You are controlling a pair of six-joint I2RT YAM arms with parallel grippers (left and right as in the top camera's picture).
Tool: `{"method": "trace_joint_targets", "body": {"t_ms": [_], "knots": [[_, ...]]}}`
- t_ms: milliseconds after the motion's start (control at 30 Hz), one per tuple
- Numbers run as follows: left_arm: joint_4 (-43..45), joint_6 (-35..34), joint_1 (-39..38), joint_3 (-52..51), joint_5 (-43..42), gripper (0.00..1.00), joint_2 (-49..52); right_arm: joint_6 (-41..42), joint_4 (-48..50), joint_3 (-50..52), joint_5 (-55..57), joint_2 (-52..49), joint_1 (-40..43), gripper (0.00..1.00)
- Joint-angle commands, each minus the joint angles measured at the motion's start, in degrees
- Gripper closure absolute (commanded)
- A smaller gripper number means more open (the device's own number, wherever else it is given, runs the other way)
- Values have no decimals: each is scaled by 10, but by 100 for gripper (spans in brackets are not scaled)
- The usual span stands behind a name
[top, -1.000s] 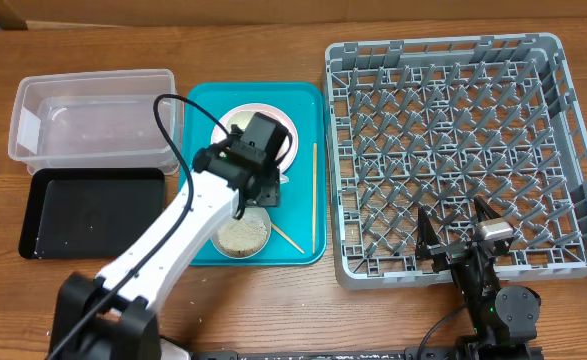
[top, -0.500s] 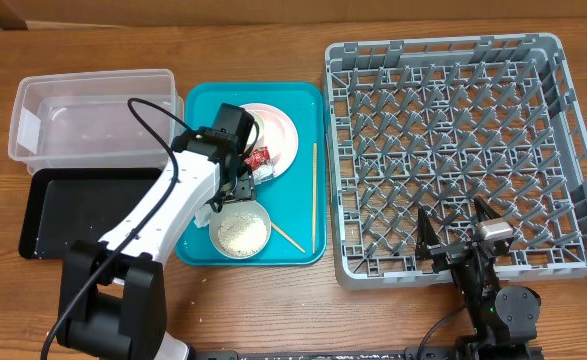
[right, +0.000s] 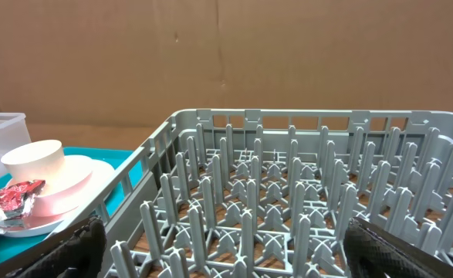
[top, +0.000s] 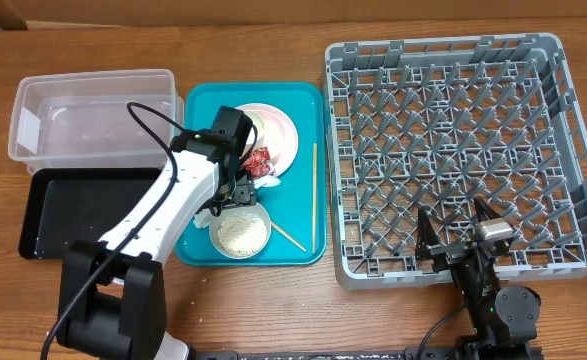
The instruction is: Sort waste into correct bins and load items into the dishwasher
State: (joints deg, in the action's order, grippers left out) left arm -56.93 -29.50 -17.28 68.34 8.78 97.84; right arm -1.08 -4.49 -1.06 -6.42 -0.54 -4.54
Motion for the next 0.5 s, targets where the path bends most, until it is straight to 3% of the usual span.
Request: {"method": "trace_joint_targets", "body": {"t_ms": [0,467], "knots": [[0,-36,15,-2,-4,20,3,0,2,6,3,4,2,0],[-2,-54,119,-2,-123,28,3,0,2,6,3,4,2,0]]}}
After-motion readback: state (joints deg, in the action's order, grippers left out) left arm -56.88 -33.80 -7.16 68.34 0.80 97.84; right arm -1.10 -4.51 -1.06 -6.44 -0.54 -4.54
